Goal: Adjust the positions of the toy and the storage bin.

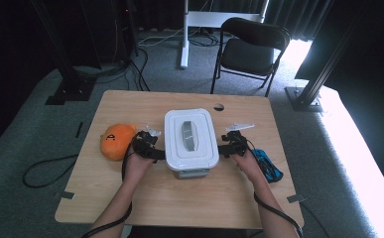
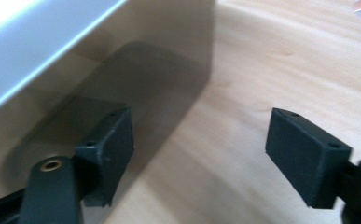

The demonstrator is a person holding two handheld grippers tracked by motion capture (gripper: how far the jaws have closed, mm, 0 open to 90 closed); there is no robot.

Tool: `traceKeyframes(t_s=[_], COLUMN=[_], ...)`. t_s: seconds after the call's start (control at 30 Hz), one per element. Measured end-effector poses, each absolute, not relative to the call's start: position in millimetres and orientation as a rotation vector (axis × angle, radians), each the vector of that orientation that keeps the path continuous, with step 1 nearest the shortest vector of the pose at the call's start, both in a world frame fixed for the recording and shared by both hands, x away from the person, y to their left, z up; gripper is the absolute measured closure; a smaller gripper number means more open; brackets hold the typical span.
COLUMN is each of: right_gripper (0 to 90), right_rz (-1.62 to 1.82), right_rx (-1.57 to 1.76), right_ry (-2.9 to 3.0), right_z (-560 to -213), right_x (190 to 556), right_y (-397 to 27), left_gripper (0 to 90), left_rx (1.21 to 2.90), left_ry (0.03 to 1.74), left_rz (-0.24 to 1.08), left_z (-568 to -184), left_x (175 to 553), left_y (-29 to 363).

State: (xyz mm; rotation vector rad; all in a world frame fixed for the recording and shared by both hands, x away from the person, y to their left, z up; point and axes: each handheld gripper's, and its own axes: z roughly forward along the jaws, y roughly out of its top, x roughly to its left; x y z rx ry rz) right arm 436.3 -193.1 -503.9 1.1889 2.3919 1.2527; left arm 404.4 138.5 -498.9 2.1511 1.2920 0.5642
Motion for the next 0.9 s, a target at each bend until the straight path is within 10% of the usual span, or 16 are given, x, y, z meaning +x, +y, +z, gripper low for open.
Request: traceKeyframes(t_s=[0.9], right_gripper=[17.0], right_rz=[1.221], right_rx=[1.107], right_ry=[2.407], right_z=[-514], right_x=[404], right_y=[-201], left_gripper=[1.9], left_rx=[2.112], left_ry=[1.252], left_rz=[0.528], left_z=[-504], left_x=[368], left_y=[143])
